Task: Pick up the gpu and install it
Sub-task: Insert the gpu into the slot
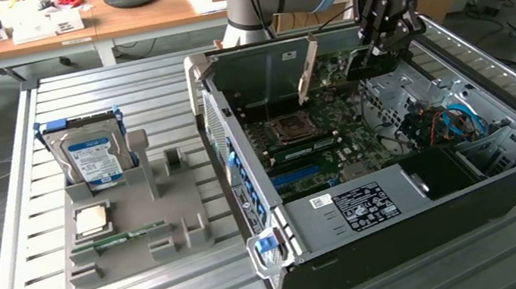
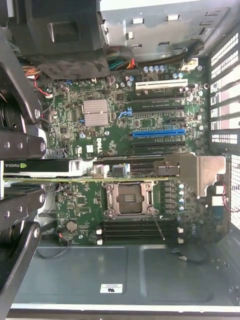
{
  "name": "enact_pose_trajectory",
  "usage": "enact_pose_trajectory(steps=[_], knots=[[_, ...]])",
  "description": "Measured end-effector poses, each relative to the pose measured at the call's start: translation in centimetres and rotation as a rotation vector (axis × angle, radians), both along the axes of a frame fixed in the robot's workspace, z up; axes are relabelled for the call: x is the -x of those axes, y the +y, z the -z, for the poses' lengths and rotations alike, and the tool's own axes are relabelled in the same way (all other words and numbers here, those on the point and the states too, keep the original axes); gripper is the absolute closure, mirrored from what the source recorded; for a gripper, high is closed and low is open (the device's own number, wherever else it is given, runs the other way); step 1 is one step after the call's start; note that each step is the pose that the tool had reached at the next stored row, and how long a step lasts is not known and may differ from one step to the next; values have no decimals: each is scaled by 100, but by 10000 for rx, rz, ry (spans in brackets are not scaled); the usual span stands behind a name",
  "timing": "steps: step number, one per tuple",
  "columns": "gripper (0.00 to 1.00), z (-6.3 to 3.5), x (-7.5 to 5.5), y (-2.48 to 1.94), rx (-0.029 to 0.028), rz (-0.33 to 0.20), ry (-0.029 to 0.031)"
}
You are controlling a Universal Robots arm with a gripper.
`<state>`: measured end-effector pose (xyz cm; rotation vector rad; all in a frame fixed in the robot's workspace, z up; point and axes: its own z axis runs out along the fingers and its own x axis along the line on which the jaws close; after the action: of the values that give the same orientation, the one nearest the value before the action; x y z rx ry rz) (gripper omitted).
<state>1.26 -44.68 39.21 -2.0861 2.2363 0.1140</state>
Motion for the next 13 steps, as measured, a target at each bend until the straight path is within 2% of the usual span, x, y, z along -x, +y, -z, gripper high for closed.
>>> enact_pose_trajectory(steps=[3, 7, 13], knots=[[73, 2, 0, -2, -4, 1, -1], [73, 3, 1, -38, -3, 1, -1], [73, 78, 1, -59, -2, 0, -1]])
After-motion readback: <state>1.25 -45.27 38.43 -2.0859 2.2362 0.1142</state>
